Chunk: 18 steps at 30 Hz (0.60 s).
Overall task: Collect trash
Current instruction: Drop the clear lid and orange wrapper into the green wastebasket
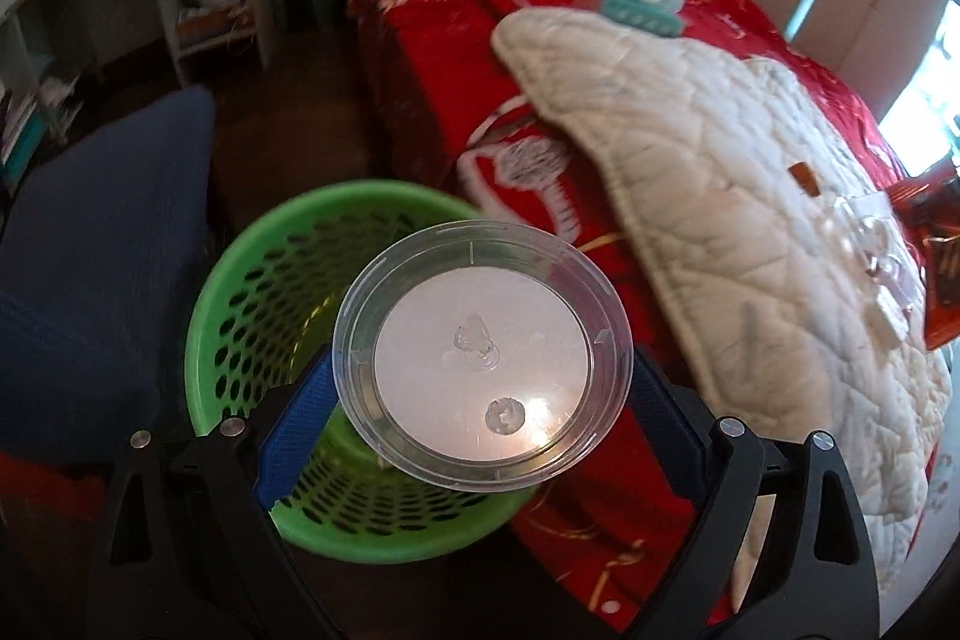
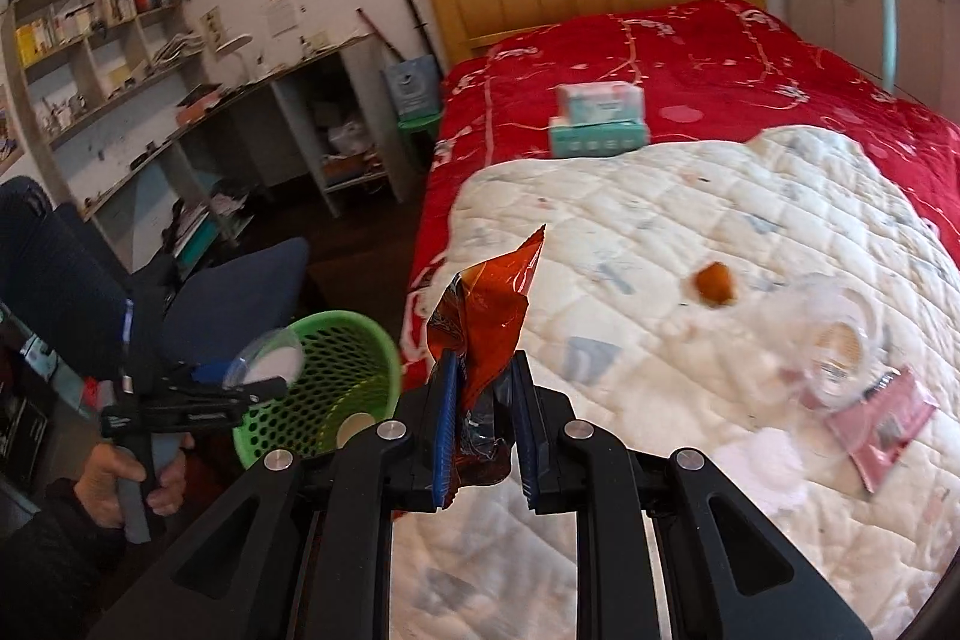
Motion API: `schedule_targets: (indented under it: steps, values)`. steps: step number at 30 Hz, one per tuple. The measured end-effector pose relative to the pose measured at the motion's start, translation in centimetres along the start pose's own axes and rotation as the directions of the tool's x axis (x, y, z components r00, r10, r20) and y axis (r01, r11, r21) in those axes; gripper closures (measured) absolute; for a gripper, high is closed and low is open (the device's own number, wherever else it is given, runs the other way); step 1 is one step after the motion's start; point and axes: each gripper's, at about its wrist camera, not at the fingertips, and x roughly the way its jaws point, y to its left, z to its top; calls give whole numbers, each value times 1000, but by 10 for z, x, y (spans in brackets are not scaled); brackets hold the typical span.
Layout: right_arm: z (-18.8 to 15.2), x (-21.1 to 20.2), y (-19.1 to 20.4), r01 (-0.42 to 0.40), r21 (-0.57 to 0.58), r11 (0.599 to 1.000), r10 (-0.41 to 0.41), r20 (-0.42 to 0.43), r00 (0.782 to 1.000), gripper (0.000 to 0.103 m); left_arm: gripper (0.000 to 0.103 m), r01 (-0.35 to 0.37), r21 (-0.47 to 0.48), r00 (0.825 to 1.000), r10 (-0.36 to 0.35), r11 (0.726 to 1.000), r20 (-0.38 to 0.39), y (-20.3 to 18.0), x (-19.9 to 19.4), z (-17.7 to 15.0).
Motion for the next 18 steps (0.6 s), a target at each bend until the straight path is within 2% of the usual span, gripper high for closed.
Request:
schedule_targets:
  steps: [7, 9, 18]
  values:
    - [3, 20, 22, -40, -23, 999, 40, -27, 999, 86, 11, 21, -76, 999, -24, 997, -40, 23, 14, -14]
    - [4, 26, 28, -54, -29, 998, 53, -37, 998, 86, 9, 39, -91, 998, -42, 995, -37, 27, 12, -18]
    - [5, 48, 54, -106, -59, 993, 102, -69, 992, 86, 9, 42, -129, 999, -40, 991, 18, 41, -16, -27]
